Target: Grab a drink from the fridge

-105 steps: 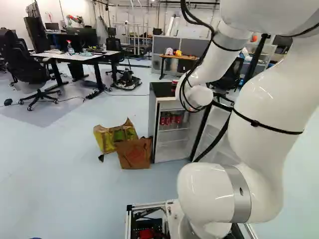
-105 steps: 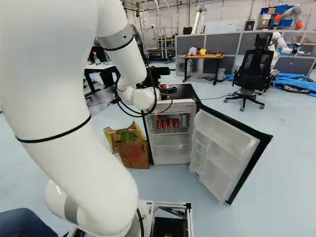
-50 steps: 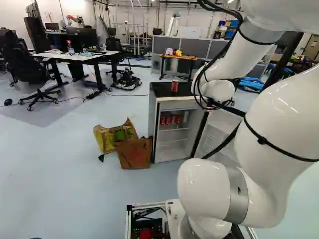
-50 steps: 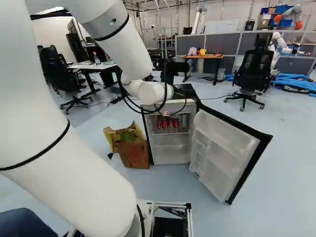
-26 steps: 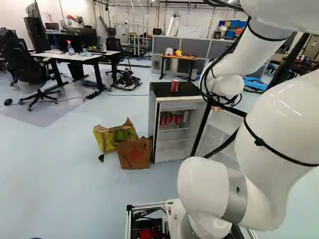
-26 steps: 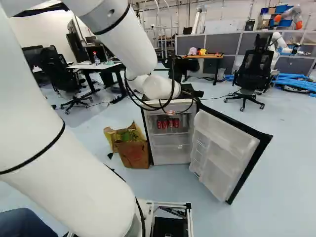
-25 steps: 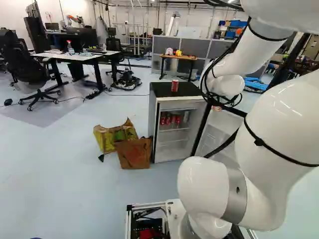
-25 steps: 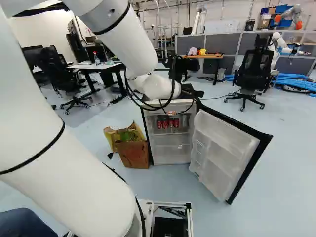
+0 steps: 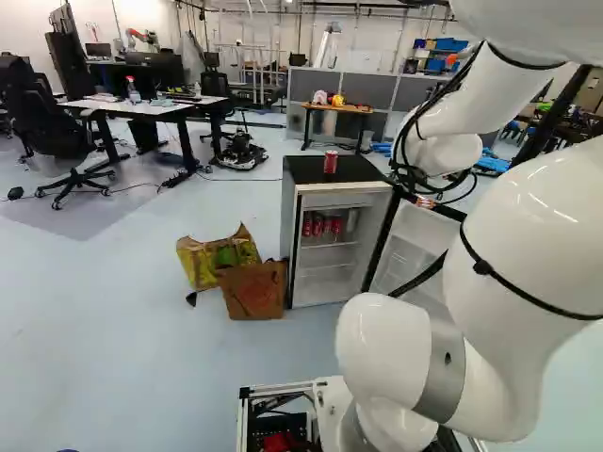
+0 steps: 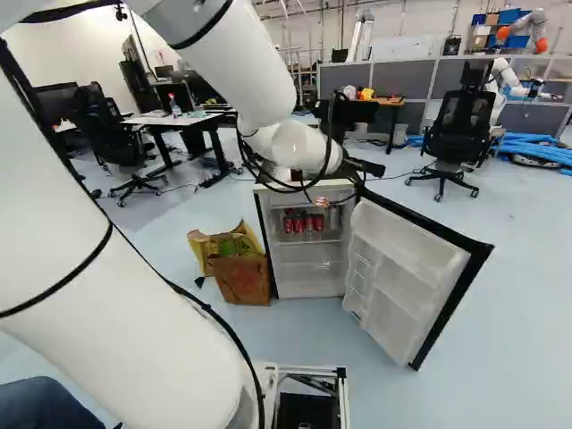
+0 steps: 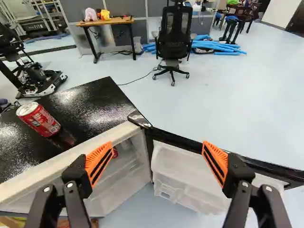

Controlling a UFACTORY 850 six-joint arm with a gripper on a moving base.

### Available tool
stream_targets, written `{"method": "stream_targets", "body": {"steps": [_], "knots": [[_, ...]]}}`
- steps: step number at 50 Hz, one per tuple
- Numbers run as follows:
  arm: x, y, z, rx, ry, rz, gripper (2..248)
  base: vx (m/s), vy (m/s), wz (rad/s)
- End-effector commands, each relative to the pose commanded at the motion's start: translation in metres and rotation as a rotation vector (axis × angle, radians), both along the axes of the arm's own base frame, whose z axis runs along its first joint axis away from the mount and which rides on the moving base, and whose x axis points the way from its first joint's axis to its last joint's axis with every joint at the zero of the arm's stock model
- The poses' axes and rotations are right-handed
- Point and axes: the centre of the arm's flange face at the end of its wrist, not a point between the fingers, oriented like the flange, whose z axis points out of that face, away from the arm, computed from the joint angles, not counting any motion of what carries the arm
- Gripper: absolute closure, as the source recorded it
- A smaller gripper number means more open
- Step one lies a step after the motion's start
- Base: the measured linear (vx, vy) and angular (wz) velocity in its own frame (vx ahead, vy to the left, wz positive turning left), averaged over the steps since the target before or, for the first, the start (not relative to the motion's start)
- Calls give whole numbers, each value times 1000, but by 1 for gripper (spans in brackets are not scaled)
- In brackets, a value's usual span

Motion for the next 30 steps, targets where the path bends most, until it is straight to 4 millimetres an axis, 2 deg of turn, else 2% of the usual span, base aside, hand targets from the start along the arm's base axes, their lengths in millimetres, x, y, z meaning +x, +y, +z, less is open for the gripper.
{"method": "stream_targets", "body": {"steps": [30], "knots": [[-7,-41,23,9,74,-57,3,0,0,0]]}}
